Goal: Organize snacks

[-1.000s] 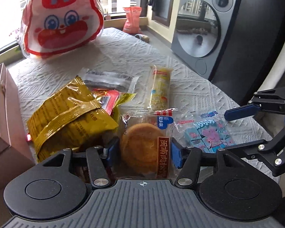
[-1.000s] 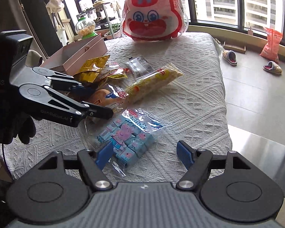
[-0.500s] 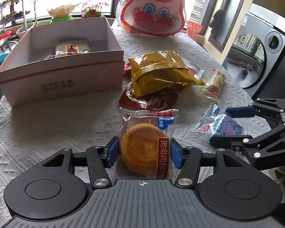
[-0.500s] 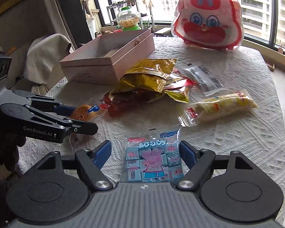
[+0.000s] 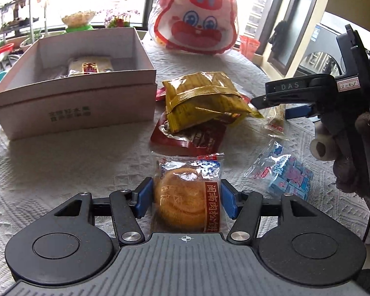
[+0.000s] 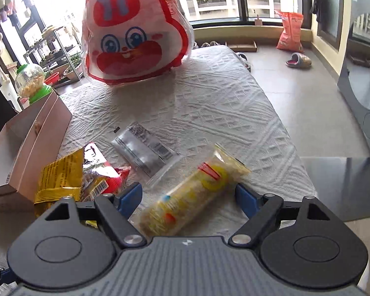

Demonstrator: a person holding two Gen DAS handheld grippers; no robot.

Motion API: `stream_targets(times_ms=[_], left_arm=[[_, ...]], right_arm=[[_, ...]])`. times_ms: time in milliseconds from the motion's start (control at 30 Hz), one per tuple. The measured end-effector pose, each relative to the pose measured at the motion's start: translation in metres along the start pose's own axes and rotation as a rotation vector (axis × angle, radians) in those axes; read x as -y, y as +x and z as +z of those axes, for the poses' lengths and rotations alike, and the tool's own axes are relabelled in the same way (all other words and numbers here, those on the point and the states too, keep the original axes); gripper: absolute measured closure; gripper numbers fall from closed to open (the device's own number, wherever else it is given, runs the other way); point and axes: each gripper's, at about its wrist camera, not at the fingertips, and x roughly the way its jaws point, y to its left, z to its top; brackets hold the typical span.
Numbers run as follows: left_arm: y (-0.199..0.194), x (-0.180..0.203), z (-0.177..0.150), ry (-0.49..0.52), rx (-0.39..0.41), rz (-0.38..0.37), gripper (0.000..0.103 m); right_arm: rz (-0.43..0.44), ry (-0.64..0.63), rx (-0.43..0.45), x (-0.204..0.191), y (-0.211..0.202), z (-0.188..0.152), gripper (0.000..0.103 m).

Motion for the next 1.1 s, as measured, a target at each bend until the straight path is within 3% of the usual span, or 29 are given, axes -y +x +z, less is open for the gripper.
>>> stream_targets(times_ms=[133,167,233,300,400,533,633,667,733,800,967,1100], left_arm=[[0.000,-0.001,-0.001,0.000,0.004,-0.004,0.040],[-0.001,-0.002,-0.001,-0.003,0.006,-0.007,0.040],[-0.001,-0.004,-0.002,-0.010,0.011,-0.016,0.040],[-0.001,-0.005,-0.003,-0.004,0.015,-0.024,0.040],[-0.002,-0.005,-0.005,0.004,0.025,-0.032,0.040],[-0.002,-0.004,-0.005,0.000,0.026,-0.027,0.040],[-0.003,-0.003,-0.005,0.000,0.022,-0.026,0.040],[-0.004,-0.003,-0.005,-0.002,0.020,-0.026,0.040],[-0.005,-0.003,-0.006,-0.002,0.018,-0.026,0.040],[-0.006,-0.003,-0.007,0.000,0.014,-0.026,0.040],[-0.013,-0.007,-0.008,0.021,-0.005,-0.020,0.041],[-0.020,-0.016,-0.012,0.010,-0.006,0.018,0.041]], right_arm=[[0.022,-0.137,-0.008,-0.029,-0.002,-0.011,0.020],[0.012,-0.175,0.006,-0.034,-0.003,-0.014,0.027],[-0.013,-0.210,0.011,-0.036,-0.005,-0.017,0.049],[0.016,-0.200,-0.004,-0.029,-0.011,-0.016,0.066],[0.069,-0.205,-0.029,-0.022,-0.027,-0.019,0.075],[0.153,-0.224,-0.069,-0.017,-0.055,-0.035,0.075],[0.256,-0.279,-0.088,-0.025,-0.077,-0.054,0.075],[0.327,-0.327,-0.116,-0.032,-0.086,-0.065,0.075],[0.348,-0.346,-0.126,-0.036,-0.089,-0.071,0.070],[0.329,-0.404,-0.135,-0.044,-0.092,-0.082,0.050],[0.253,-0.562,-0.067,-0.063,-0.101,-0.101,0.048],[0.268,-0.637,-0.010,-0.076,-0.109,-0.102,0.042]])
